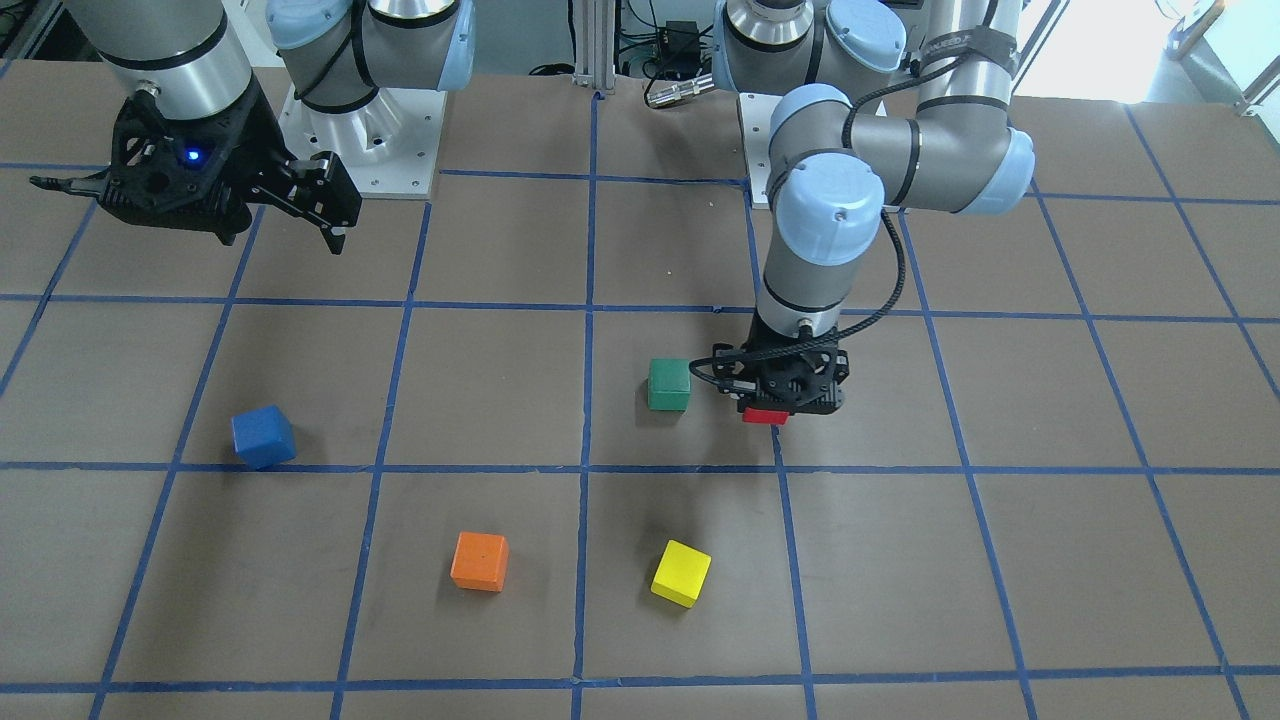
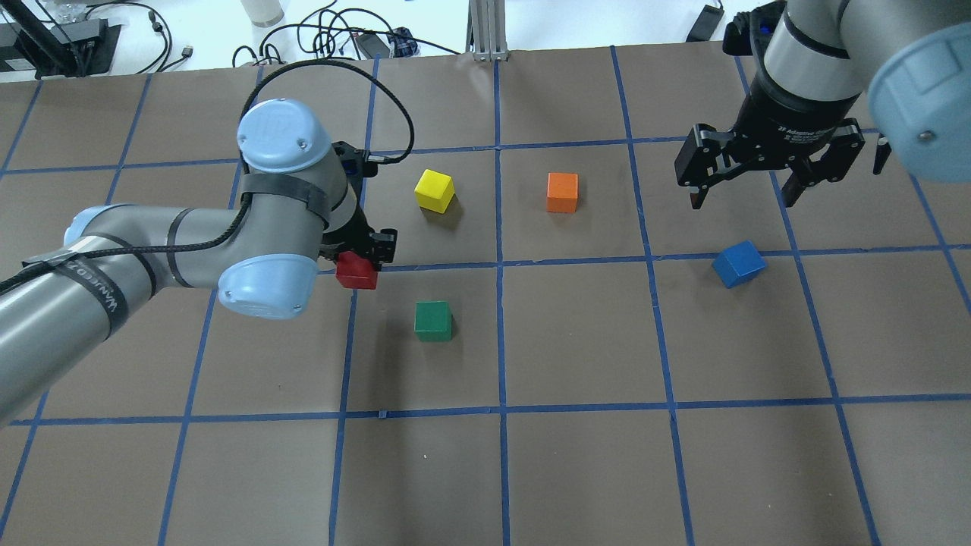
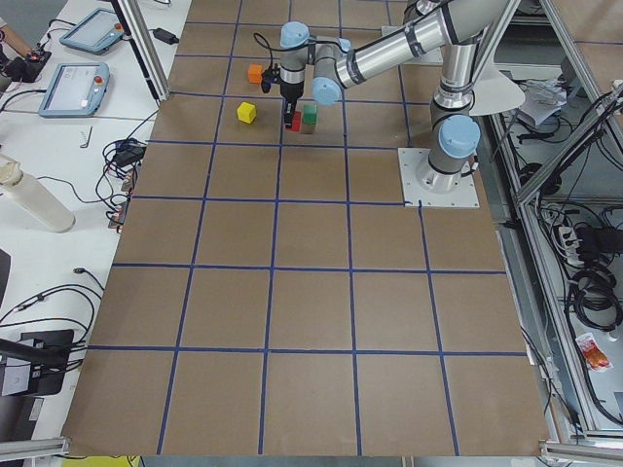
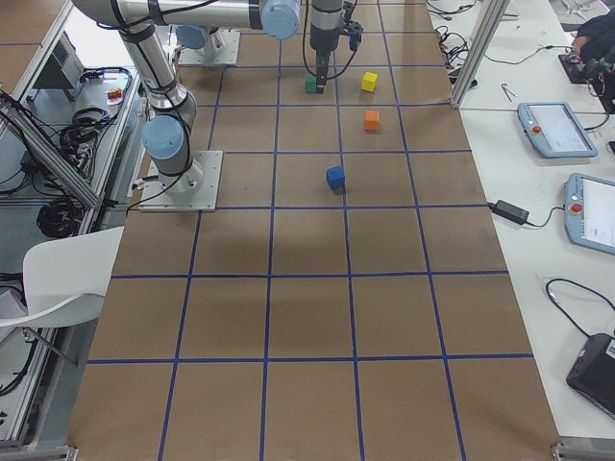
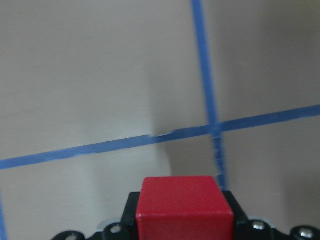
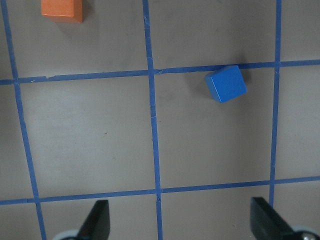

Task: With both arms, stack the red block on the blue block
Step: 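Carry the red cube with the left gripper toward the table centre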

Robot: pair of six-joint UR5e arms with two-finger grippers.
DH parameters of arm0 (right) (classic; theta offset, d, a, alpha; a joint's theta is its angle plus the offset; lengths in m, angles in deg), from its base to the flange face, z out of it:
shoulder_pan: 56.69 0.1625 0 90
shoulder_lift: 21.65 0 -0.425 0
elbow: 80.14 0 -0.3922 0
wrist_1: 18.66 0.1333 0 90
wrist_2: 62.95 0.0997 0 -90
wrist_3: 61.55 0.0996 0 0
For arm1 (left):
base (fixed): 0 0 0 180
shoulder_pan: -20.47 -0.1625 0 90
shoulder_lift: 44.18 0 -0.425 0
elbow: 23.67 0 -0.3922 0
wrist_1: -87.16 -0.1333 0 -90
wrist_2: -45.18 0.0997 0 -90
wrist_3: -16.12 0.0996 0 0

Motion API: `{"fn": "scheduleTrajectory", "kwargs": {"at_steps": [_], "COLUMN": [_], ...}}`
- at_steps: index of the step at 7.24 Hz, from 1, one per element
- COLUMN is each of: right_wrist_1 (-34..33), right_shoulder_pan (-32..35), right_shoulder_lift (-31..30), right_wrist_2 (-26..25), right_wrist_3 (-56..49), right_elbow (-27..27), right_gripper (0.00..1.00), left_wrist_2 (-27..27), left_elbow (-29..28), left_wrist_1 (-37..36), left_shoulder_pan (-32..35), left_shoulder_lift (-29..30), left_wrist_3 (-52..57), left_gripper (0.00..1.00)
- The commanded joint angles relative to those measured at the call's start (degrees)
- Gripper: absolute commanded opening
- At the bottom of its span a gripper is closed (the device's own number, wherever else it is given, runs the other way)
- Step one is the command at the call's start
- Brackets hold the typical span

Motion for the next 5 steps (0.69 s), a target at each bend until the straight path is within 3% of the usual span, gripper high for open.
{"fn": "scheduleTrajectory", "kwargs": {"at_steps": [1, 5], "right_wrist_1": [-0.18, -0.18], "right_shoulder_pan": [-0.04, -0.04], "right_shoulder_lift": [0.00, 0.00], "right_wrist_2": [-0.06, -0.85], "right_wrist_3": [-0.11, -0.02], "right_elbow": [0.13, 0.39], "right_gripper": [1.00, 1.00], "left_wrist_2": [-0.65, -4.51], "left_elbow": [-1.77, -7.73], "left_wrist_1": [1.36, 1.10], "left_shoulder_pan": [6.20, 8.05], "left_shoulder_lift": [0.77, 5.84], "left_wrist_3": [-8.55, -14.11], "left_gripper": [0.05, 0.05]}}
